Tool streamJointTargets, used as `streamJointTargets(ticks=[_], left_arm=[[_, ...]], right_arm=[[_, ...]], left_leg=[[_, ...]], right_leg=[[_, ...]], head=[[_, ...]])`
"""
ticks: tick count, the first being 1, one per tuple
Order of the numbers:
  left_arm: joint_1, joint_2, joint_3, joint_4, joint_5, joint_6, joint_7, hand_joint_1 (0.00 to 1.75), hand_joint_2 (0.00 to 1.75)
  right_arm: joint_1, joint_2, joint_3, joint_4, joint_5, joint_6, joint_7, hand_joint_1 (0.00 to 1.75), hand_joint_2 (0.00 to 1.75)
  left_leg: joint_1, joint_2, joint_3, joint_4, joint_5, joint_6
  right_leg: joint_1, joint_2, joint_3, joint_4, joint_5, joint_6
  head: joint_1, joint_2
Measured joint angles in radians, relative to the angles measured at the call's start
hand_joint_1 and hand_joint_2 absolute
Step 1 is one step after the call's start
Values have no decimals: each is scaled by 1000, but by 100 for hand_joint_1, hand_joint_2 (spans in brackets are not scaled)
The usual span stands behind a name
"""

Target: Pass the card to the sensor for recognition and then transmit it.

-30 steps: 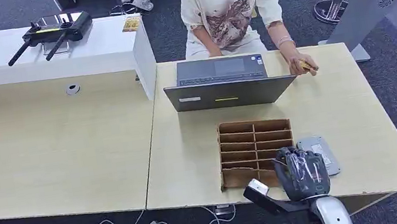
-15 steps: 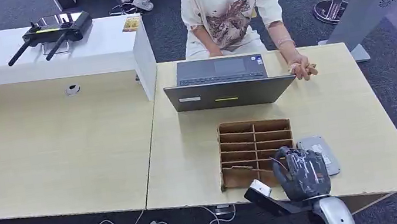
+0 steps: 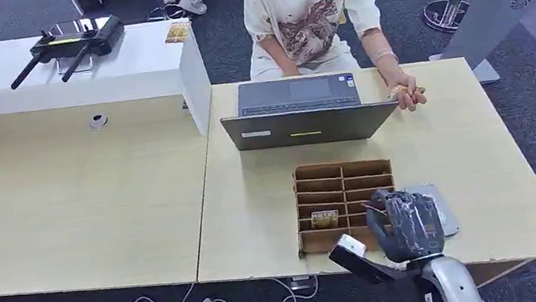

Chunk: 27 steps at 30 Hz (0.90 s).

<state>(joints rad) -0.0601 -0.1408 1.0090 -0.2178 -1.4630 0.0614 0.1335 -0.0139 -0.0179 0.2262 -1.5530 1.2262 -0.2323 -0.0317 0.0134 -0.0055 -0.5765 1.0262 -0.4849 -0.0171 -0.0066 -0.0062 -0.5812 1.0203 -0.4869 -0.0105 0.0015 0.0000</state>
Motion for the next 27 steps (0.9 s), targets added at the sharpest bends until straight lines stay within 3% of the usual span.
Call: streamJointTargets(ticks=[8, 27], left_arm=[[0, -2, 0, 0, 2, 9, -6, 0, 175], [1, -11, 10, 0, 18, 21, -14, 0, 175]], right_arm=[[-74, -15, 15, 39, -44, -2, -13, 175, 175], [-108, -27, 19, 47, -22, -22, -14, 175, 175]], left_leg=[[0, 0, 0, 0, 0, 0], [0, 0, 0, 0, 0, 0]], right_leg=[[0, 0, 0, 0, 0, 0], [0, 0, 0, 0, 0, 0]], head=[[0, 0], [0, 0]])
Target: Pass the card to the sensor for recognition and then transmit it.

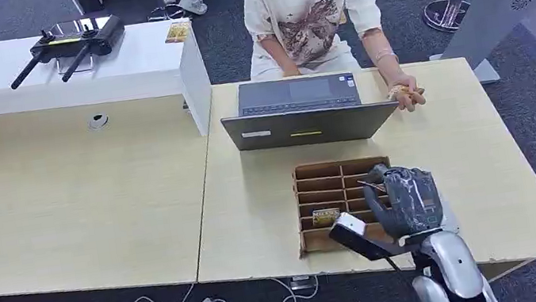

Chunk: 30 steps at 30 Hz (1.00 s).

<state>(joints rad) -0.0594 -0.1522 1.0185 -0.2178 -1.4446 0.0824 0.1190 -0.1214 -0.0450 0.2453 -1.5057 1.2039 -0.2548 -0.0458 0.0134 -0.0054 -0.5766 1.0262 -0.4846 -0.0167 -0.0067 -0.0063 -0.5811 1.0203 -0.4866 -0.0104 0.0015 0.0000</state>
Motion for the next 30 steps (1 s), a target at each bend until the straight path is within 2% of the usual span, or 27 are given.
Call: streamJointTargets(ticks=[10, 15, 25, 30], left_arm=[[2, -3, 1, 0, -10, 7, -10, 0, 175], [3, -5, 1, 0, -22, 7, -17, 0, 175], [4, -4, -5, 0, -52, 5, -44, 0, 175], [4, -3, -7, 0, -54, 5, -45, 0, 175]], right_arm=[[-38, 0, 0, -39, -6, -31, -37, 175, 175], [-81, -18, 0, -64, -29, -32, -60, 175, 175], [-187, -114, -1, -84, -142, -32, -86, 175, 175], [-234, -138, -3, -80, -158, -30, -85, 175, 175]], left_leg=[[0, 0, 0, 0, 0, 0], [0, 0, 0, 0, 0, 0], [-1, 0, 0, 0, 0, 0], [-1, 0, 0, 0, 0, 0]], right_leg=[[0, 0, 0, 0, 0, 0], [0, 0, 0, 0, 0, 0], [0, 0, 0, 0, 0, 0], [0, 0, 0, 0, 0, 0]], head=[[0, 0], [0, 0], [0, 0], [0, 0]])
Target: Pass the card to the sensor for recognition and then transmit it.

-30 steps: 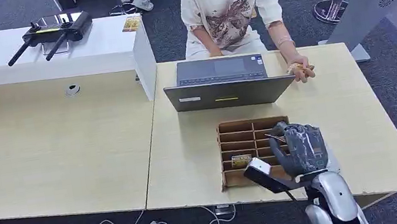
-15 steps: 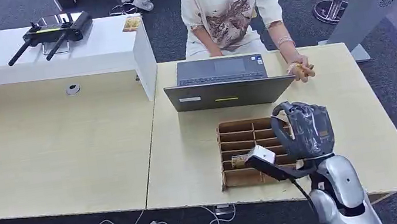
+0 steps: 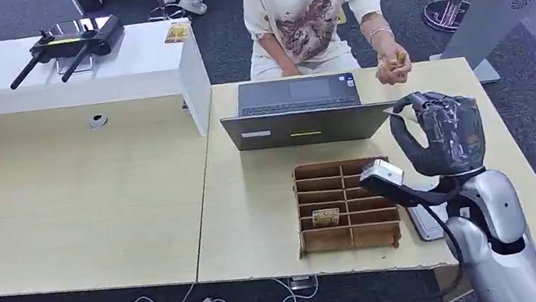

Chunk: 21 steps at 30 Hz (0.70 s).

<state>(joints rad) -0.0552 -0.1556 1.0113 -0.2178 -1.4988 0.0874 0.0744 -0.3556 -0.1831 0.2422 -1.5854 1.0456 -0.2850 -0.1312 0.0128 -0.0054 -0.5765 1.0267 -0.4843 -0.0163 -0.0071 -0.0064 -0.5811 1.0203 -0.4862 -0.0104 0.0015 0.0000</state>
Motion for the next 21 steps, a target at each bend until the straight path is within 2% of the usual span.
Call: streamJointTargets(ticks=[9, 15, 21], left_arm=[[-2, -2, -2, 0, 0, 1, 8, 0, 175], [-2, -2, -4, 0, -2, 1, 2, 0, 175], [-2, -2, -8, 0, -3, 1, -2, 0, 175]], right_arm=[[-193, 1, 23, 107, -20, 70, 2, 175, 175], [-334, 19, 47, 252, -48, 107, 1, 175, 175], [-497, 55, 59, 471, -63, 126, 6, 175, 175]], left_leg=[[0, 0, 0, 0, 1, 0], [0, -1, 0, 0, 1, 0], [0, 0, 0, 0, 1, 0]], right_leg=[[0, 0, 0, 1, 1, 1], [0, 0, 0, 2, 1, 1], [0, 0, 0, 2, 1, 1]], head=[[0, 0], [0, 0], [0, 0]])
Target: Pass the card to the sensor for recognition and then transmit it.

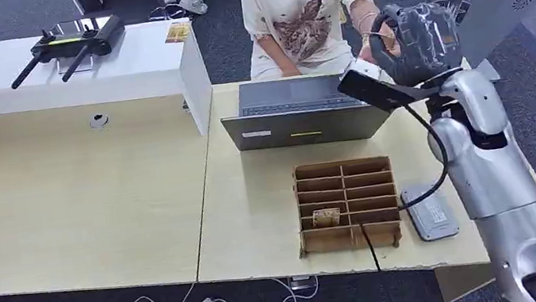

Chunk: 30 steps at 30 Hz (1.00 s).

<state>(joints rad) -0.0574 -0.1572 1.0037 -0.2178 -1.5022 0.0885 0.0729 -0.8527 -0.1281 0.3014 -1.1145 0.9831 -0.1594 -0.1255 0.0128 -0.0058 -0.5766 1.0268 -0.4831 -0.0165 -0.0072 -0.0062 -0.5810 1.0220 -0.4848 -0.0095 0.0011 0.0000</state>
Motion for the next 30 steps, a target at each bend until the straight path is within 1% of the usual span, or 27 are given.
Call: streamJointTargets(ticks=[6, 9, 13, 20, 25, 28, 29, 30], left_arm=[[-2, 0, -2, 0, 2, -2, 10, 0, 175], [-3, 0, -2, 0, 2, -3, 11, 0, 175], [-4, 0, -2, 0, 1, -3, 11, 0, 175], [-4, 1, -3, 0, 0, -4, 8, 0, 175], [-4, 2, -6, 0, 0, -7, 7, 0, 175], [-4, 2, -7, 0, 0, -9, 7, 0, 175], [-4, 2, -8, 0, 0, -8, 7, 0, 175], [-4, 2, -8, 0, 0, -8, 7, 0, 175]], right_arm=[[-159, 51, 3, 248, -23, 22, -11, 175, 175], [-227, 76, 3, 350, -34, 37, -9, 175, 175], [-297, 101, 4, 475, -34, 36, -1, 175, 175], [-359, 111, 4, 615, -36, 38, 25, 175, 175], [-370, 111, 4, 668, -37, 58, 46, 175, 175], [-375, 111, 4, 693, -32, 58, 63, 175, 175], [-376, 111, 4, 701, -32, 58, 68, 138, 175], [-377, 111, 3, 708, -34, 58, 72, 35, 175]], left_leg=[[0, 0, 0, 0, 1, 0], [0, 0, 0, 0, 1, 0], [0, 0, 0, 0, 1, 0], [0, -1, 0, 0, 1, 0], [0, 0, 0, 1, 1, 0], [0, 0, 0, 1, 1, 0], [0, 0, 0, 1, 1, 0], [0, 0, 0, 1, 1, 0]], right_leg=[[0, 0, 0, 0, 0, 0], [0, 0, 0, 0, 0, 0], [0, 0, 0, 0, 0, 0], [0, 0, 0, 0, 0, 1], [0, 0, 0, 0, 1, 0], [0, 0, 0, 0, 1, 0], [0, 0, 0, 0, 1, 0], [0, 0, 0, 0, 1, 0]], head=[[0, 0], [0, 0], [0, 0], [0, 0], [0, 0], [0, 0], [0, 0], [0, 0]])
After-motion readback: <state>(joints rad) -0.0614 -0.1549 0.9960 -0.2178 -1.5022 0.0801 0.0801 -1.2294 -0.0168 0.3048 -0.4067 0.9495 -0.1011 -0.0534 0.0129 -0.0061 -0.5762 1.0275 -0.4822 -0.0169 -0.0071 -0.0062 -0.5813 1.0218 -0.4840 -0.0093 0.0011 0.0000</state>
